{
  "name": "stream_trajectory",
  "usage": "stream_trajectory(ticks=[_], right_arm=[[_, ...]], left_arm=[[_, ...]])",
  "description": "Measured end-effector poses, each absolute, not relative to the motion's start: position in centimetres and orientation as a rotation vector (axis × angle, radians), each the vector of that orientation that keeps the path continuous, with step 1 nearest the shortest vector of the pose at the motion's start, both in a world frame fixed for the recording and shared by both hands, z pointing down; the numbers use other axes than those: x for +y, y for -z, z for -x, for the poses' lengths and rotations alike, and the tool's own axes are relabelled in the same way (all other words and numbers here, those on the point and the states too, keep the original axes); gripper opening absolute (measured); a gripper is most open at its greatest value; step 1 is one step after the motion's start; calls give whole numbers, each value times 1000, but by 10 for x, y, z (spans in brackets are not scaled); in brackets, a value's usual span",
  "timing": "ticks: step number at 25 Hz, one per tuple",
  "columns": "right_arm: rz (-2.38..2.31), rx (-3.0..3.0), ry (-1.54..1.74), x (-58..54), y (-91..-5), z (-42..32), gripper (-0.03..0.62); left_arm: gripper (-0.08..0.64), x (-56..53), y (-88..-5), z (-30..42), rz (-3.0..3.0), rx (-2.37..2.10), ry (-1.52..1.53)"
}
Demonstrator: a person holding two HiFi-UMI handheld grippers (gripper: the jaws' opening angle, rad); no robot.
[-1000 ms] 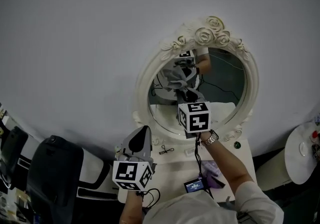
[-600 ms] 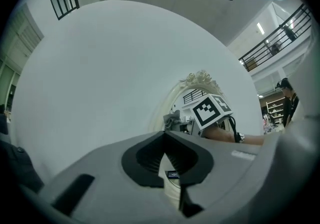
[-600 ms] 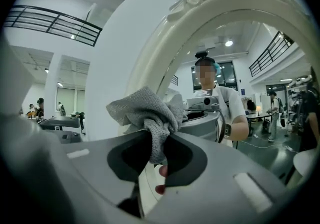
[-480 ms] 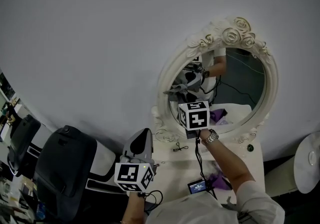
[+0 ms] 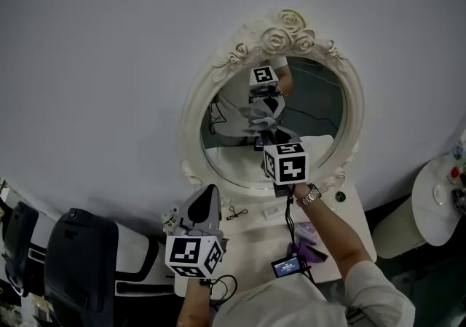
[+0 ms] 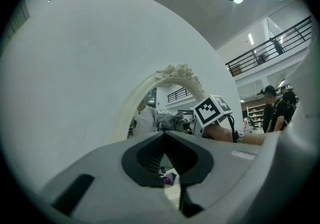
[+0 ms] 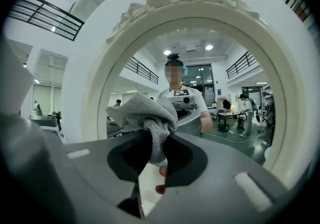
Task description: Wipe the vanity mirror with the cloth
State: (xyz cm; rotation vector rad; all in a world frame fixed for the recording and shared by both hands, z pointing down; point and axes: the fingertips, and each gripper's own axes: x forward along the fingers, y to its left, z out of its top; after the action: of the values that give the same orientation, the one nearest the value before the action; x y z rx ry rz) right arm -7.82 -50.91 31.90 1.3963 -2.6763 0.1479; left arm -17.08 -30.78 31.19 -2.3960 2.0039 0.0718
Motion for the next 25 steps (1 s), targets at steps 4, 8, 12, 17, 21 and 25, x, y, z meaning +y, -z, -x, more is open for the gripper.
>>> stream_trajectory(ticks=[4, 8, 12, 17, 21, 25], right_arm=[[-1505, -2604, -140, -528, -325, 23, 66], [-1615, -2536, -165, -545, -330, -34, 66], [-1698, -2477, -197, -560, -334, -84, 67], [-1757, -2423, -190, -572, -337, -126, 67], [-1779, -2397, -179, -576, -339, -141, 66], [-1837, -2370, -191, -573, -340, -138, 64]], left_arm=[[2, -327, -315, 137, 2466, 1927, -71], [2, -343, -315, 103, 2523, 1857, -70], [2, -357, -317, 78, 2550, 1826, -80], [2, -367, -318, 56, 2563, 1805, -88], [2, -368, -321, 58, 2556, 1832, -86], [2, -365, -323, 67, 2553, 1842, -64]])
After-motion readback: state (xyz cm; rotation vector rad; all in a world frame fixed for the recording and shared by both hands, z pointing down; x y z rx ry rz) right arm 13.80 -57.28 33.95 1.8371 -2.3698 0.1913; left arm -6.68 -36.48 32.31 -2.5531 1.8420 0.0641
